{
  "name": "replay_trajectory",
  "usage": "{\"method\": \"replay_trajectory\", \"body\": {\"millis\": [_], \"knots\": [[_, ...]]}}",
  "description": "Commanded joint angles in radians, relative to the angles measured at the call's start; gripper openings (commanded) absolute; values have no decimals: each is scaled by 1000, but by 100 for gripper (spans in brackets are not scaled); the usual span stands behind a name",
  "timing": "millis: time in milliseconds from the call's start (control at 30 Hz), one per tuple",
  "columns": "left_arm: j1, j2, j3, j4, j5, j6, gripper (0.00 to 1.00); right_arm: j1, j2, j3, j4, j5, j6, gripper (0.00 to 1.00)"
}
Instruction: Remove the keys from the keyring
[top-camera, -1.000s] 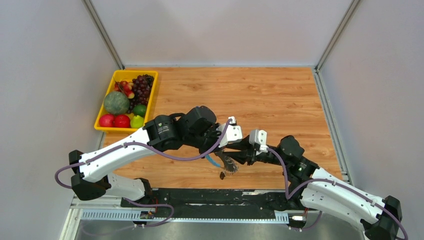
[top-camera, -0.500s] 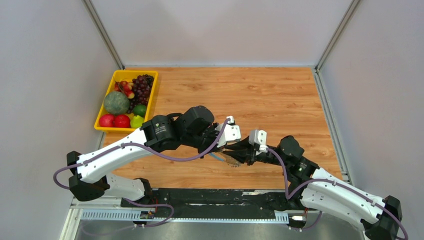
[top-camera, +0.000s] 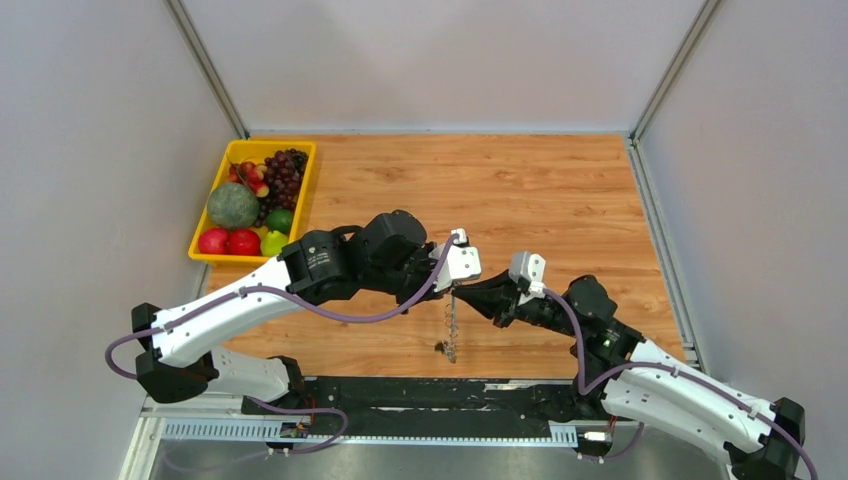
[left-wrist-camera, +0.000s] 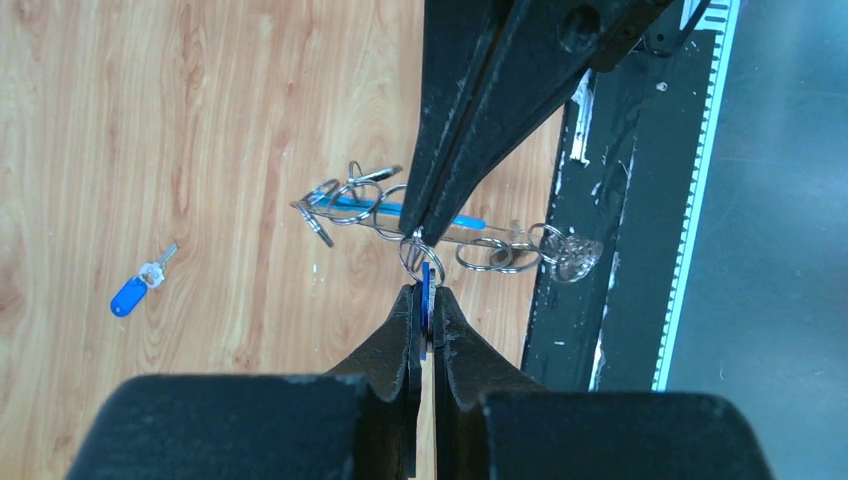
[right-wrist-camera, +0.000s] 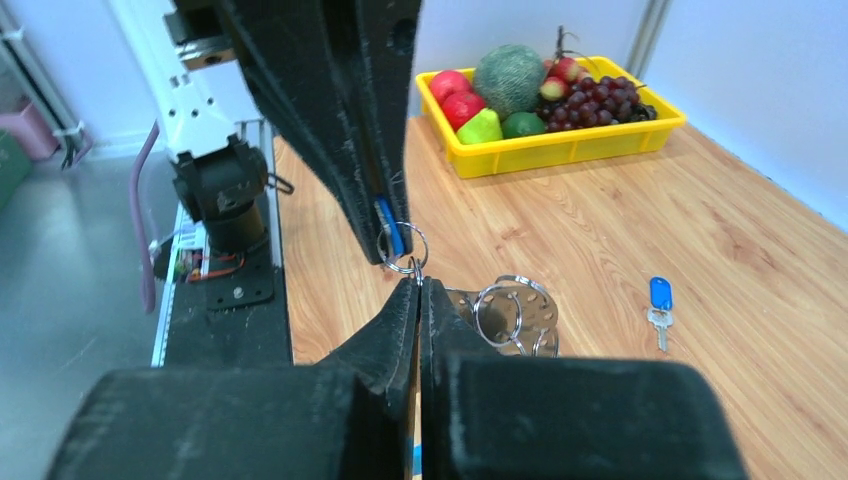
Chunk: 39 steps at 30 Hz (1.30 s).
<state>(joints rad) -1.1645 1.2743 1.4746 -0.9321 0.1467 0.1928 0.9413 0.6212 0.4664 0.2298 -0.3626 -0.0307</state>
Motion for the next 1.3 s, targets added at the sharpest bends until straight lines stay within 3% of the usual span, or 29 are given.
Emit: {"method": "replay_trajectory", "body": {"millis": [0,367,533,567,667,767,867,967,1267], "knots": [[2,-36,10,49,-9,8,0,5,-46,-16,118,168,141,0],[2,-50,-80,97,-51,-6,0,2,-185,-99,227,285,256,0],[2,-49,-94,114,-20,-21,0,2,-253,-173,288,431,336,0],[2,-46,-93,115,-23,-22,0,2,-258,-187,302,436,345,3],[2,-41,-80,104,-52,-20,0,3,-248,-182,258,400,319,49],[2,-44,-61,86,-54,-17,0,4,-239,-149,160,345,257,60],[2,-49,-40,77,-36,-10,0,2,-242,-138,114,275,173,61],[2,-62,-32,76,-17,-2,0,3,-218,-123,100,172,101,54],[2,-58,-14,62,-10,7,0,8,-21,2,38,-58,-11,44]]}}
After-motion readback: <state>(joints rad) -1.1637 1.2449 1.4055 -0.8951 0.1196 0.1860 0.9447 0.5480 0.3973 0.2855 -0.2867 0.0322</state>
